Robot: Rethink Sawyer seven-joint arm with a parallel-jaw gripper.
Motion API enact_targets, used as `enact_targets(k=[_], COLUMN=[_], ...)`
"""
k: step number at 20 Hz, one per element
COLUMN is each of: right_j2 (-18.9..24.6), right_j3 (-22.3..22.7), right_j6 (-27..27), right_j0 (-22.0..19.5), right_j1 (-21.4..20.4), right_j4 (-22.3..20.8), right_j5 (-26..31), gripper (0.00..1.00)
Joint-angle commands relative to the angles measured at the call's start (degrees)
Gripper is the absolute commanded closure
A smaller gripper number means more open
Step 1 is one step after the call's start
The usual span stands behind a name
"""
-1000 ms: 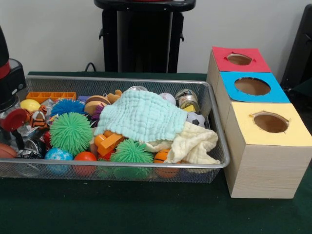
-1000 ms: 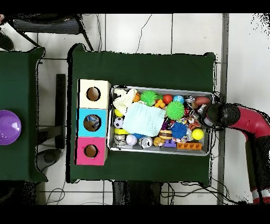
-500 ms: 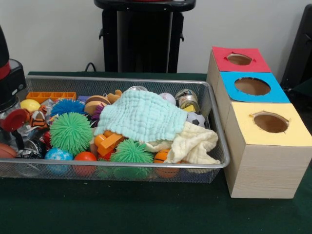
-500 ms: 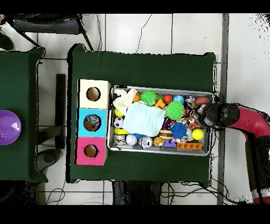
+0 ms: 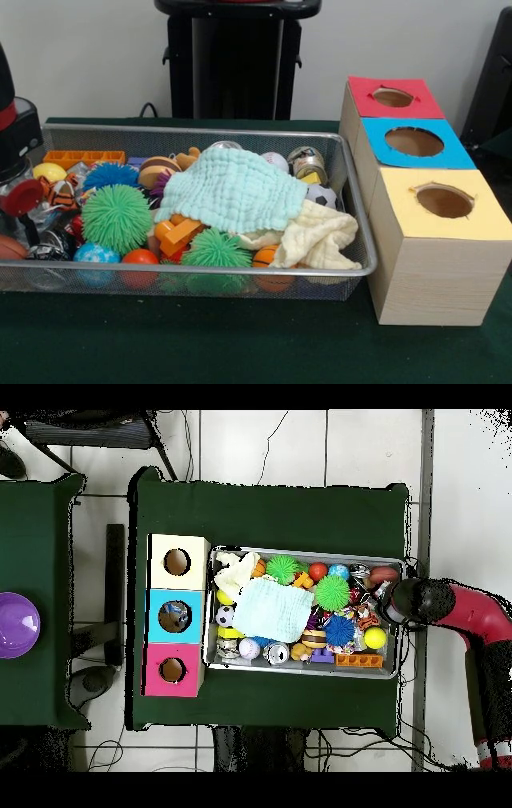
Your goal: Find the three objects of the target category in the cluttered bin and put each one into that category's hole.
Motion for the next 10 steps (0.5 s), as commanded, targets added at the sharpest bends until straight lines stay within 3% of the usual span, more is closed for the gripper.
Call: enact_targets(k=[1,10], right_j2=[-0.2,0.0], right_j3=[-3.0,-2.8], right_j6=[-15.9,-15.8], right_j0=[-0.5,-0.3], right_j1=[3.8,4.6], right_j4=[-5.2,-4.8], right_j5=[-6.0,-5.8], gripper=[0.00,0.00])
